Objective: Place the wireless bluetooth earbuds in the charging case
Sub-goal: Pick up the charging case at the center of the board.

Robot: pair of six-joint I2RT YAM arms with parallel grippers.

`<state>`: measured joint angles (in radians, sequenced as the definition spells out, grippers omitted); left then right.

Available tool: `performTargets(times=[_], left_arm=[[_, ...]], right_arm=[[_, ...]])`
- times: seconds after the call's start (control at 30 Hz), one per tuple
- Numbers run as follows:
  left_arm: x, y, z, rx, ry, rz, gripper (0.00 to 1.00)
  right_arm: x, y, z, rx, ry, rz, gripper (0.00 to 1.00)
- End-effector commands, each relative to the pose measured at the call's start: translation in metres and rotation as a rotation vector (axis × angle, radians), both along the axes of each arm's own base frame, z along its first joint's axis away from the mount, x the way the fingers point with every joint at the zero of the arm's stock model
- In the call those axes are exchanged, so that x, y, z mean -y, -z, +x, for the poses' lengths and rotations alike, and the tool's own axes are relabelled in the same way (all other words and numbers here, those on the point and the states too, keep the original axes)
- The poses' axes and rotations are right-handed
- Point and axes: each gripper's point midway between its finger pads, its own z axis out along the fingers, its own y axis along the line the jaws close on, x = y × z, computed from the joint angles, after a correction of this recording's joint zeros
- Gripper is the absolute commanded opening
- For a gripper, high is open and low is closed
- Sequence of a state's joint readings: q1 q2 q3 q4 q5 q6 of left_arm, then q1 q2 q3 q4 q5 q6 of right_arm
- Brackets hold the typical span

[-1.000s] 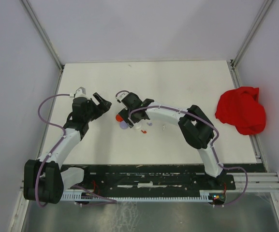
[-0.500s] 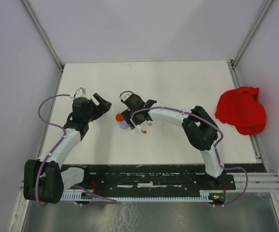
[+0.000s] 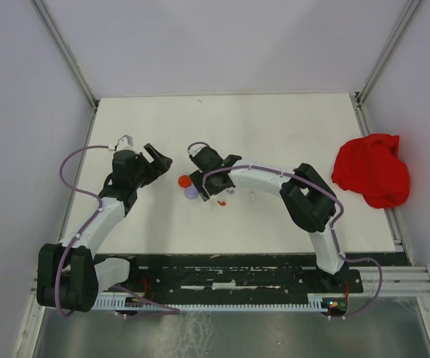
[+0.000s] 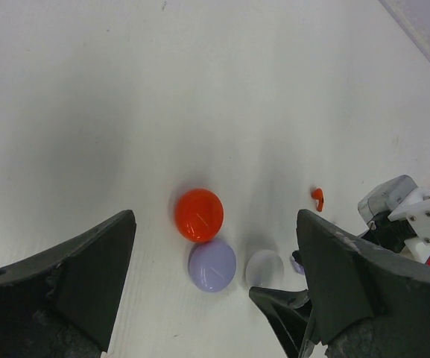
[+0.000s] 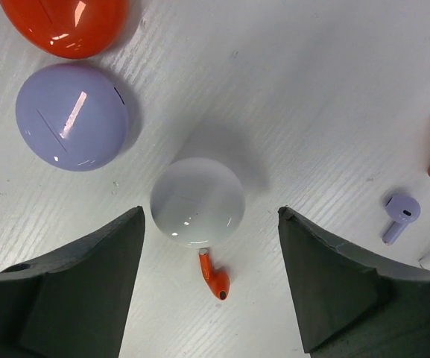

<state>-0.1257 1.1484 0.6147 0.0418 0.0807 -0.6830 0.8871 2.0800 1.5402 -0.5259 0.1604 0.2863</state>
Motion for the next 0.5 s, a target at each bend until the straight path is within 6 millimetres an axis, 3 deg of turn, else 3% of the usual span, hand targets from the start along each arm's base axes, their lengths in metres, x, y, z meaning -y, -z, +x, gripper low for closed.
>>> performTargets(times=[0.0,0.47], left_arm=[[0.002,-0.009,0.007,0.053,0.019,0.004,0.94],[0.004,-0.011,0.009,0.055,0.027,0.000,0.94]], right_arm=[[-0.005,-0.011,-0.002,0.011,0.009,0.030,0.79],[-0.007,0.002,-0.007,-0.018,-0.002,0.010,0.72]])
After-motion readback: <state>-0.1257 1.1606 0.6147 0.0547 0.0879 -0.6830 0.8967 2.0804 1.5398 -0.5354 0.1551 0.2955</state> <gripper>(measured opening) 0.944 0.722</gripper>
